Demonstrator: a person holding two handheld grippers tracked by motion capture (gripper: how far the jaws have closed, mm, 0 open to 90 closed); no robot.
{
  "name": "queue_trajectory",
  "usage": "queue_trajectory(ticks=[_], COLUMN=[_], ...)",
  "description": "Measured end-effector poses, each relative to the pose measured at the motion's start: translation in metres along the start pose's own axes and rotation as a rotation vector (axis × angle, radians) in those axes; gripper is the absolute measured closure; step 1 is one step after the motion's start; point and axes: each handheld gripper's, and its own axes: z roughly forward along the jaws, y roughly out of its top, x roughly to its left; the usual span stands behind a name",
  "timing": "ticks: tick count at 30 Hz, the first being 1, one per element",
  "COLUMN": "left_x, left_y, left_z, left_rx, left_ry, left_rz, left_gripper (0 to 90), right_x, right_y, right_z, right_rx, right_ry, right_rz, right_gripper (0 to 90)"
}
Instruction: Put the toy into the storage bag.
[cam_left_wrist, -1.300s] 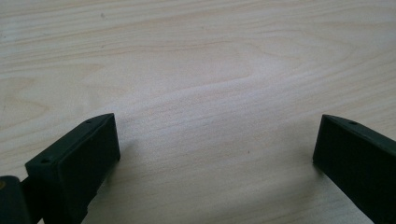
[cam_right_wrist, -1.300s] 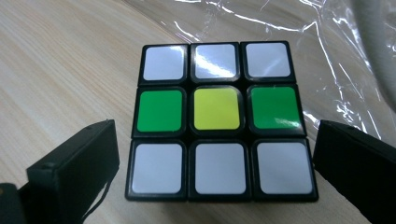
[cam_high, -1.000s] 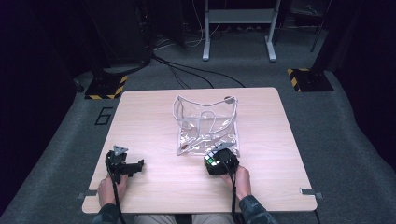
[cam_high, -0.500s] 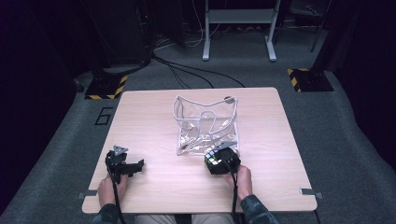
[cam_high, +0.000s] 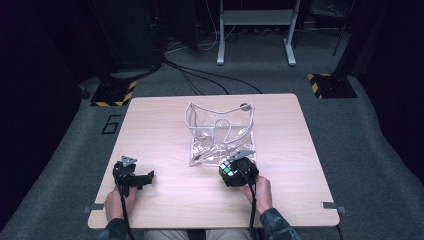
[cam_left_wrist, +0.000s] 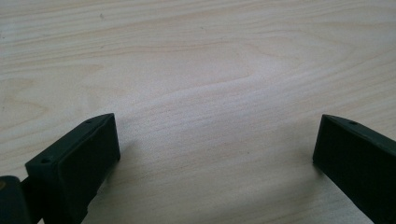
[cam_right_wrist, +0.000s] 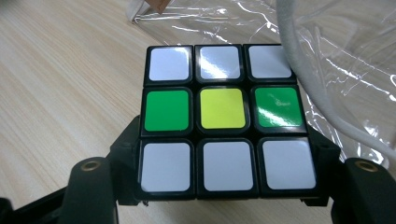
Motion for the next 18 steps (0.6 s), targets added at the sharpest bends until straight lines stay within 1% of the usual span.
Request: queue_trajectory(ticks=[1,2,6,9,12,13,15,16,18], left_x=[0.000,0.000,0.000,0.000,0.000,0.000,0.000,0.000,0.000], left_y=[0.000,0.000,0.000,0.000,0.000,0.000,0.000,0.000,0.000], left_z=[0.000,0.000,0.000,0.000,0.000,0.000,0.000,0.000,0.000], left_rx=[-0.001,0.000,0.000,-0.001,0.000,0.001,0.001,0.001,0.002], left_ry=[0.001,0.000,0.000,-0.001,-0.001,-0.001,-0.002,-0.001,-0.002], left_rz=[-0.002,0.001,0.000,0.001,0.005,0.007,0.008,0.008,0.010], left_gripper=[0.3,0.4,0.3,0.4,0.3,0.4,0.3,0.3,0.3], right_x=[-0.001,-0.001,-0.001,0.001,0.001,0.001,0.001,0.001,0.001], right_y=[0.000,0.000,-0.001,-0.002,-0.003,-0.003,-0.004,-0.005,-0.005], right_z=[-0.001,-0.002,-0.004,-0.005,-0.008,-0.009,-0.011,-0.012,-0.013], right_rx=[0.001,0.003,-0.006,-0.001,-0.006,-0.009,-0.015,-0.013,-0.019], right_ry=[0.000,-0.001,0.003,0.012,0.015,0.016,0.015,0.020,0.017], right_rz=[-0.006,0.001,-0.009,0.004,-0.007,0.001,-0.002,0.007,0.000], right_gripper=[33.2,33.2,33.2,33.2,33.2,33.2,33.2,33.2,33.2])
